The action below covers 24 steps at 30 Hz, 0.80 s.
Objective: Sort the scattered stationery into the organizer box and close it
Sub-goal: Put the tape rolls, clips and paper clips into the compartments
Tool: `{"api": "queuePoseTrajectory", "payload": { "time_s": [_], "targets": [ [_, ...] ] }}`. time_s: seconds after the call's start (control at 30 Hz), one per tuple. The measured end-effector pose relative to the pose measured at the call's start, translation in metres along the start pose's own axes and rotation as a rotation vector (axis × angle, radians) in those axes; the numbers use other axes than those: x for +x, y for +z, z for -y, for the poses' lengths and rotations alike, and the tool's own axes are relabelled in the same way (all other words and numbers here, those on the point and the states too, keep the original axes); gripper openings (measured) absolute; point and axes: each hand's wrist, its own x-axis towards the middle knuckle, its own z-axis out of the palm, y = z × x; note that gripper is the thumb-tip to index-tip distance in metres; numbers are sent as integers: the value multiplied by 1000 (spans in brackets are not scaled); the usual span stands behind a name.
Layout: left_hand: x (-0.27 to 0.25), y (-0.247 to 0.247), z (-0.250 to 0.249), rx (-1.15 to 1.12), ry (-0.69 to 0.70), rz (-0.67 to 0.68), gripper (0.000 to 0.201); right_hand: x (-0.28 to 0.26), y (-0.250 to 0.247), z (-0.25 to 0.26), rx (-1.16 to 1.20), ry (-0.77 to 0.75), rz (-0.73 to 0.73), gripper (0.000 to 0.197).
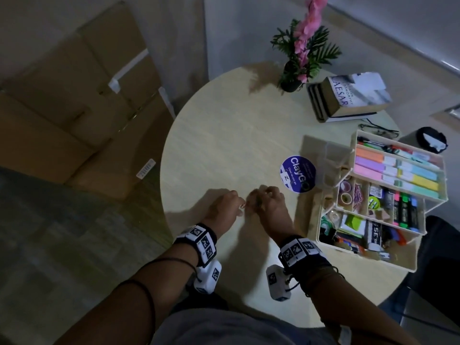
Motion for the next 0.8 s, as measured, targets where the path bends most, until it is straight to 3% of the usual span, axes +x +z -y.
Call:
{"api": "queuePoseTrajectory", "payload": {
  "time_s": [0.17, 0.3, 0.4, 0.43, 0.5, 0.6, 0.7, 0.8],
  "targets": [
    [2, 2, -7, 126, 37, 1, 21, -2, 6, -1, 6, 38, 21, 15],
    [4, 5, -5, 66, 27, -38, 13, 1, 2, 0, 20, 33, 4, 22],
    [3, 4, -1, 43, 34, -56, 9, 4, 2, 0, 55, 66, -19, 13],
    [2, 3, 2, 33, 24, -60, 22, 4, 3, 0, 68, 103, -16, 8],
    [-1, -1, 11, -27, -31, -45, 51, 4, 10, -3, 105, 163, -45, 18],
    [-5, -6, 22, -94, -72, -12, 63, 6, 14, -8, 144, 163, -38, 22],
    [-7, -9, 23, -96, -65, 6, 47, 8, 13, -11, 130, 135, 0, 15],
    [-9, -14, 14, -62, -60, -12, 13, 9, 13, -16, 124, 162, 14, 14]
  ]
}}
